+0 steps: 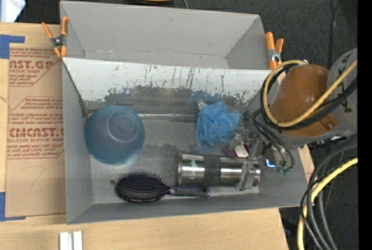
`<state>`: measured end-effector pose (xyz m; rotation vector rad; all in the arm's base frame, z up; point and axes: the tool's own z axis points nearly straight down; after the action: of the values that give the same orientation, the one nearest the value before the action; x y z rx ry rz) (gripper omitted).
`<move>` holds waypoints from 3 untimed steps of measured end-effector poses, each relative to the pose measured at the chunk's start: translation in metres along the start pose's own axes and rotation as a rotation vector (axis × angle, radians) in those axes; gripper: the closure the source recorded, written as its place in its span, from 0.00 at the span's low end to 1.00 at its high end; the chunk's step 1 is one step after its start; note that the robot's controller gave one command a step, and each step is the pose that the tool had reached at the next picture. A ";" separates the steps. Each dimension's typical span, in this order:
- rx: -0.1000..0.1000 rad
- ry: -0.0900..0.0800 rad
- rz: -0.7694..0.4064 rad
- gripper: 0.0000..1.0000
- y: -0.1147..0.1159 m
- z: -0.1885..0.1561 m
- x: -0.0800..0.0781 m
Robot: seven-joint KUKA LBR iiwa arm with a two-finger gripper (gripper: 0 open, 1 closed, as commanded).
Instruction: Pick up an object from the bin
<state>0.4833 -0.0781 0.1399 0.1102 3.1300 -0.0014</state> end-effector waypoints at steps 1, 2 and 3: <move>-0.005 -0.029 -0.248 0.00 0.055 -0.024 -0.027; -0.011 0.015 -0.009 0.00 0.022 0.028 -0.011; -0.004 -0.023 -0.392 0.00 0.025 0.048 -0.022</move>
Offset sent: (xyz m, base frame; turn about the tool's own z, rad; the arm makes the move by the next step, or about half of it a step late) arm 0.0123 0.0139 -0.0296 -0.0071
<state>0.5076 -0.0544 0.0919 -0.4986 3.0693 0.0010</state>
